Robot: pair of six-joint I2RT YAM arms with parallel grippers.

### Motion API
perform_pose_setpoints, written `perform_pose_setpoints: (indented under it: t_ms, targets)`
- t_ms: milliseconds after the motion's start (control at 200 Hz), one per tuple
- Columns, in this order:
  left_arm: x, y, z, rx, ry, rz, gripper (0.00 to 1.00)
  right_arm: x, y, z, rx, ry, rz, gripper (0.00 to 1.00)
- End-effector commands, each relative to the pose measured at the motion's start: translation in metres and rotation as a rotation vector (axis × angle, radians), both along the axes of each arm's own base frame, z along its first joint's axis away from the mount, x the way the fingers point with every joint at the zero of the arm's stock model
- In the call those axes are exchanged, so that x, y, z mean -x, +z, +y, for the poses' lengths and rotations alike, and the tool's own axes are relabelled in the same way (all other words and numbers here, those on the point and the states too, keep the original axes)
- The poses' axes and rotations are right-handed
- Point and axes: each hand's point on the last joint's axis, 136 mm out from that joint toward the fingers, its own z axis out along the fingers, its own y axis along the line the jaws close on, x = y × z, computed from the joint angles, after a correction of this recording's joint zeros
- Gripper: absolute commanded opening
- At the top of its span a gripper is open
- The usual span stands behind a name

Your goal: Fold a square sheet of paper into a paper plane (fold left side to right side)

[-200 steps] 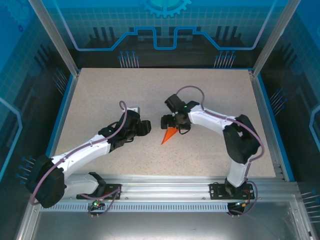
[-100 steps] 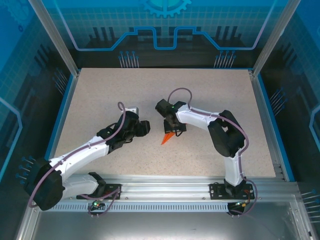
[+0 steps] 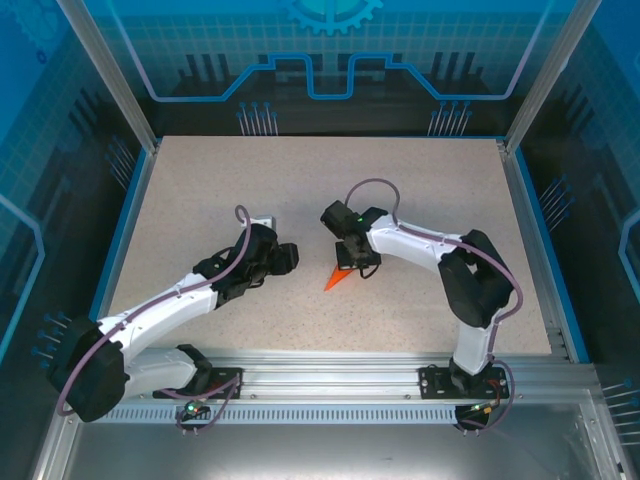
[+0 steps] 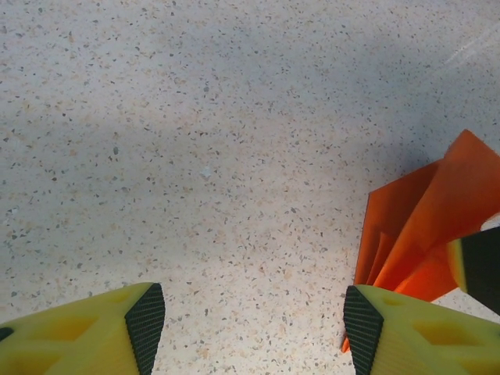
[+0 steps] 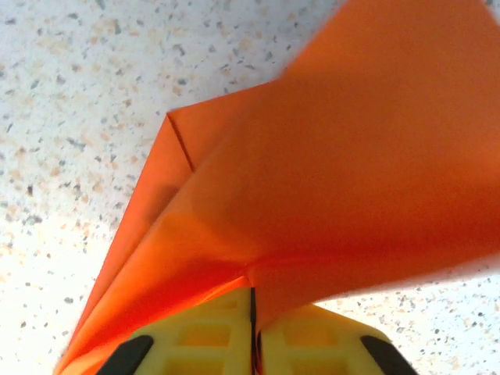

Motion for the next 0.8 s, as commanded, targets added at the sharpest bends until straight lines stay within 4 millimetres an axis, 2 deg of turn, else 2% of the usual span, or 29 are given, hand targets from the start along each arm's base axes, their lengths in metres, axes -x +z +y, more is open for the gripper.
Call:
perform_pose_setpoints:
  t_ms: [0,155,255,350,450,640,720,795]
  targets:
    - [0.003,0.007,0.007,-0.016,0.021,-0.018,0.67,0.001,0.033,0.02,-0.144,0.066,-0.057,0.0]
    - [0.003,0.015,0.012,-0.026,0.034,-0.033,0.67,0.017,0.076,0.04,-0.308,0.245,-0.103,0.0]
    - [0.005,0.018,0.016,-0.035,0.046,-0.037,0.67,0.031,0.098,0.042,-0.384,0.342,-0.127,0.0]
    - [0.007,0.018,0.02,-0.043,0.057,-0.038,0.67,0.041,0.108,0.038,-0.453,0.398,-0.141,0.03]
    - [0.008,0.018,0.022,-0.044,0.066,-0.035,0.67,0.043,0.091,0.033,-0.538,0.396,-0.078,0.05]
    - [0.01,0.02,0.023,-0.031,0.072,-0.032,0.68,0.034,0.034,0.023,-0.63,0.414,0.104,0.05]
    - [0.011,0.021,0.022,-0.027,0.069,-0.033,0.68,0.025,0.014,0.013,-0.636,0.396,0.157,0.05]
    - [0.011,0.021,0.023,-0.027,0.072,-0.031,0.69,0.011,0.001,-0.01,-0.574,0.334,0.161,0.09]
